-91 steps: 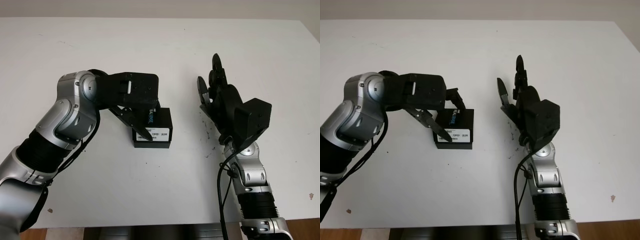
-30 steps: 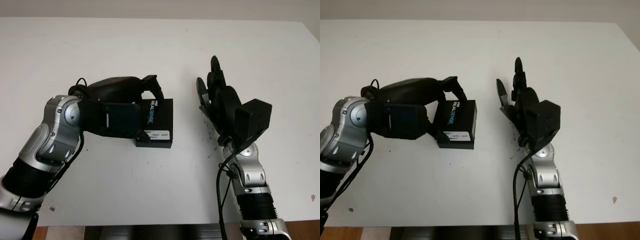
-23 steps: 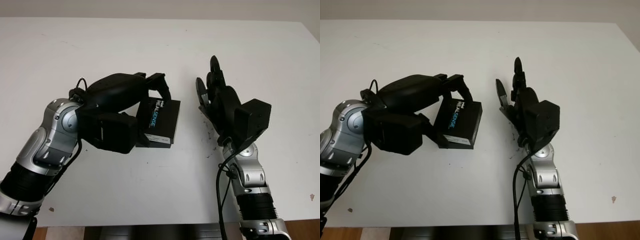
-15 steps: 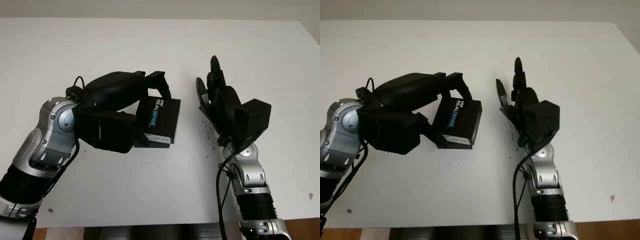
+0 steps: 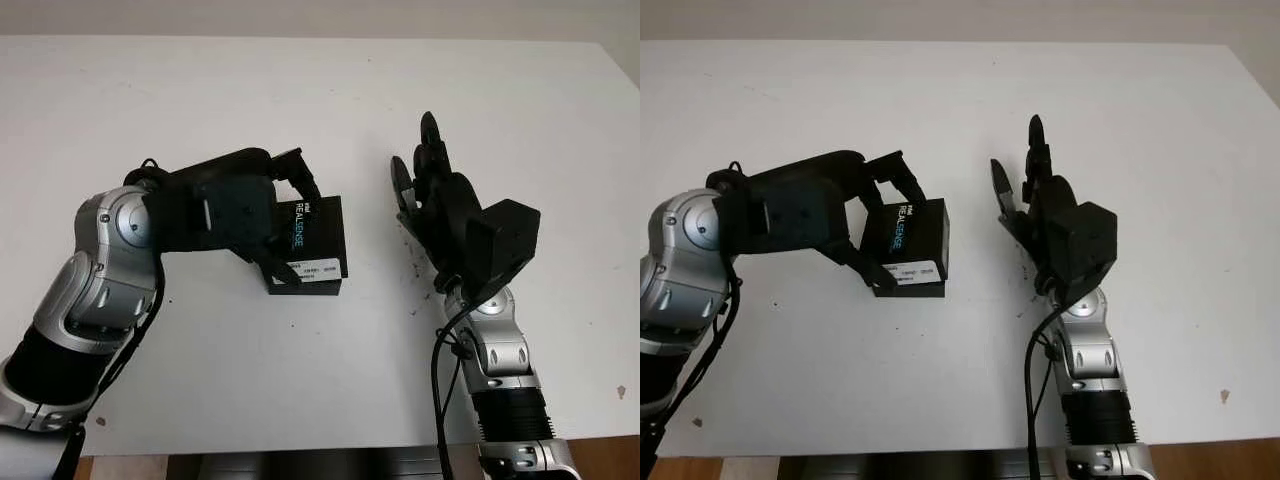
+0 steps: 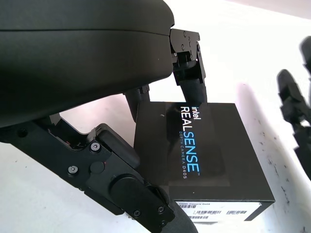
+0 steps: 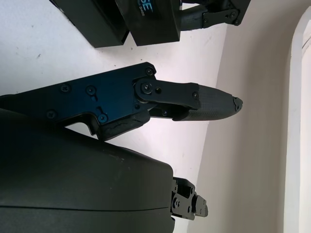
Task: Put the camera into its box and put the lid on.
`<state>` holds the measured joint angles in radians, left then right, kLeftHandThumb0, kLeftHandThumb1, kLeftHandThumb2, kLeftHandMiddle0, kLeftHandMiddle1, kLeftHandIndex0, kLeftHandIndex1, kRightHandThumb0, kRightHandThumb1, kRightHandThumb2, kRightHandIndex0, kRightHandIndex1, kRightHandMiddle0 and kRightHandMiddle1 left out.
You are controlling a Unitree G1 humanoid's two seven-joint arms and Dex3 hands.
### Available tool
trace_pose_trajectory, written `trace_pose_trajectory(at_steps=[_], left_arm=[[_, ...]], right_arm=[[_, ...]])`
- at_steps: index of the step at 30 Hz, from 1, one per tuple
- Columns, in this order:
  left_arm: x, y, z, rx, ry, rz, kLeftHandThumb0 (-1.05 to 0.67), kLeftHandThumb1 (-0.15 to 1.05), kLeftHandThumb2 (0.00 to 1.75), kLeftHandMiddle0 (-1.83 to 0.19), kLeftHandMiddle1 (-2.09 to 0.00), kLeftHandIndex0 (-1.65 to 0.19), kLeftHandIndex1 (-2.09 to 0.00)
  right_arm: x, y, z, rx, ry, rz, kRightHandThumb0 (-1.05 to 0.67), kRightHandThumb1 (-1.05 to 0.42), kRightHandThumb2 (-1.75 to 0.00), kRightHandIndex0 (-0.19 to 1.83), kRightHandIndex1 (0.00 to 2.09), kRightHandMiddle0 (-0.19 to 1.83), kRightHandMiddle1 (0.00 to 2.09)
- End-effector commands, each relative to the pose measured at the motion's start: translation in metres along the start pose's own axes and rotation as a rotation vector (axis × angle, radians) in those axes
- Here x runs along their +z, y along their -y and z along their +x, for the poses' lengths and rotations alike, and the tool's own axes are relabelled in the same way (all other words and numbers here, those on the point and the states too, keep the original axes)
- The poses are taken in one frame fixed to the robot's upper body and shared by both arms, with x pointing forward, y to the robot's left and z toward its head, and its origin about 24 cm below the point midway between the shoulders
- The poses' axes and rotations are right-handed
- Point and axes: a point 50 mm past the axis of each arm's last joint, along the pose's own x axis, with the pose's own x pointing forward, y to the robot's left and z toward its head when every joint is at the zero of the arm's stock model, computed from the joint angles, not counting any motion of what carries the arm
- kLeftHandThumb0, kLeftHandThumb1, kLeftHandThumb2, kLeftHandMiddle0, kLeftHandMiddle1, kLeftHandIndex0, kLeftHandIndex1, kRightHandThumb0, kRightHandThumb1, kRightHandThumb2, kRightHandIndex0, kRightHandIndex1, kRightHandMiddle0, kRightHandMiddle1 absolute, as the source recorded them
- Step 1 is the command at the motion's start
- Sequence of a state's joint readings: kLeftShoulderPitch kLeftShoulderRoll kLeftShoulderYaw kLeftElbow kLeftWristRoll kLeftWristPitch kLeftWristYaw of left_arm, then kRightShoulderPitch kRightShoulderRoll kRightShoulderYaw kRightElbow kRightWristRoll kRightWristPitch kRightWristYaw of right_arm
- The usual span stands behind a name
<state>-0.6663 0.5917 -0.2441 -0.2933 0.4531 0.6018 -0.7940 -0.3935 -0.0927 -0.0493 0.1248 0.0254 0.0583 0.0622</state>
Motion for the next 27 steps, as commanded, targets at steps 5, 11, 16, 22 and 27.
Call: trace_pose_trajectory(at_steps=[5, 11, 16, 22, 27], left_arm=[[0.0047, -0.0017, -0.0007, 0.010, 0.001, 0.047, -0.16, 0.95, 0.06, -0.20, -1.71, -0.17, -1.78], [0.0022, 0.0001, 0.0001, 0.014, 0.000, 0.050, -0.16, 0.94, 0.05, -0.22, -1.73, -0.18, -1.80], [0.0005, -0.0005, -0.0011, 0.026, 0.018, 0.097, -0.15, 0.94, 0.05, -0.24, -1.68, -0.17, -1.77], [-0.0001, -0.0002, -0.0028, 0.068, 0.059, 0.160, -0.17, 0.94, 0.05, -0.29, -1.77, -0.20, -1.79], [-0.0018, 0.0024, -0.0022, 0.069, 0.081, 0.166, -0.17, 0.96, 0.06, -0.27, -1.85, -0.16, -1.84]], right_arm=[[0.0018, -0.0022, -0.0010, 0.002, 0.019, 0.012, -0.72, -1.05, -0.49, -0.19, 0.03, -0.17, 0.05], [0.0026, -0.0017, -0.0013, 0.003, 0.022, 0.012, -0.72, -1.05, -0.49, -0.19, 0.03, -0.17, 0.05], [0.0015, -0.0015, -0.0011, 0.001, 0.026, 0.002, -0.72, -1.05, -0.49, -0.19, 0.04, -0.16, 0.06], [0.0016, -0.0029, -0.0008, 0.000, 0.021, 0.002, -0.72, -1.05, -0.49, -0.18, 0.04, -0.16, 0.06], [0.0008, -0.0026, -0.0010, -0.005, 0.018, -0.003, -0.73, -1.05, -0.48, -0.18, 0.05, -0.15, 0.06]])
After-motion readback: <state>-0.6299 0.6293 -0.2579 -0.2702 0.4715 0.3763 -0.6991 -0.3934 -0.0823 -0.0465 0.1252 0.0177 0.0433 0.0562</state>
